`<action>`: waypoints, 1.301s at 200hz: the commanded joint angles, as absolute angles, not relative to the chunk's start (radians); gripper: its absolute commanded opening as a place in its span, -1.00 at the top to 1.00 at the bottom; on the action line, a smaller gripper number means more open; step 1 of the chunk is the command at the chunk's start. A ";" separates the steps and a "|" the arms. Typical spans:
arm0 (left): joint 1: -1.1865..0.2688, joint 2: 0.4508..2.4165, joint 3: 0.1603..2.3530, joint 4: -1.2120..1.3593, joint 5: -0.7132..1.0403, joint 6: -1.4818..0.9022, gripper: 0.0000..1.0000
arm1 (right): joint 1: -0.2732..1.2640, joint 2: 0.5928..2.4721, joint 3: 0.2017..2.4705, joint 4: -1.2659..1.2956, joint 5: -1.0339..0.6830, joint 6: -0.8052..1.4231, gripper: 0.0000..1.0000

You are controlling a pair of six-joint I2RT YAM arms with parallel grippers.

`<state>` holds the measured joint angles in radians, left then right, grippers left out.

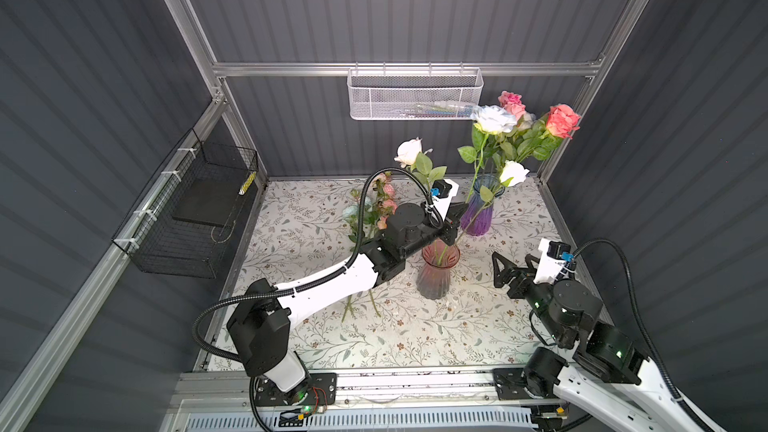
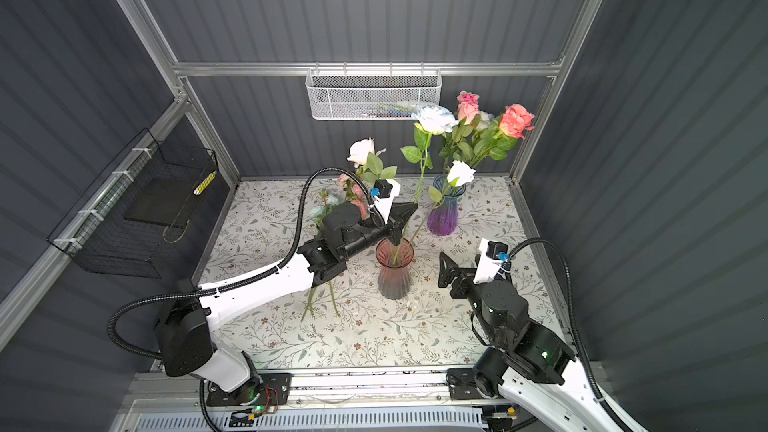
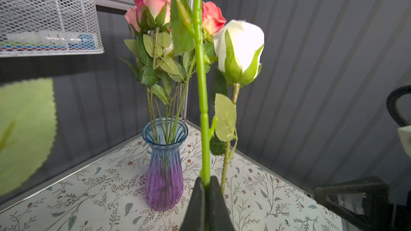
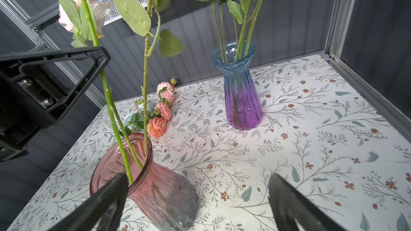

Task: Arrange the flowers into the vase
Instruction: 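Lower the pale white rose stem into the pink vase with the left gripper, then open the left gripper and move it back to the bunch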

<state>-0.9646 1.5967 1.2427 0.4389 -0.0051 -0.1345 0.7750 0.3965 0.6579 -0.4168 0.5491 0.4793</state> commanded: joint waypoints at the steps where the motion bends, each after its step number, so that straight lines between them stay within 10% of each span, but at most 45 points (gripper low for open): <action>1: -0.975 1.543 1.189 0.457 -0.041 -0.136 0.83 | 0.772 0.400 0.652 -0.414 0.560 0.495 -0.98; 125: -0.999 1.314 1.094 0.270 -0.094 -0.117 0.32 | 0.772 0.452 0.686 -0.409 0.524 0.487 -0.98; 148: -0.999 1.228 1.025 0.166 -0.277 -0.124 -0.17 | 0.772 0.452 0.685 -0.423 0.519 0.481 -0.98; 189: -0.997 0.973 0.748 0.084 -0.743 -0.256 -0.36 | 0.771 0.467 0.676 -0.453 0.500 0.479 -0.97; 219: -0.976 0.875 0.635 -0.277 -1.122 -0.693 -0.86 | 0.770 0.503 0.687 -0.454 0.389 0.499 -0.94; 260: -0.744 0.896 0.547 -0.305 -0.760 -0.808 -0.90 | 0.769 0.495 0.714 -0.499 0.527 0.418 -0.85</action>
<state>-0.8555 0.8719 0.5766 -0.2451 -0.8917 -0.6746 0.7719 0.5232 0.6971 -0.4904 0.4637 0.4648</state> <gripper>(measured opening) 0.950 0.935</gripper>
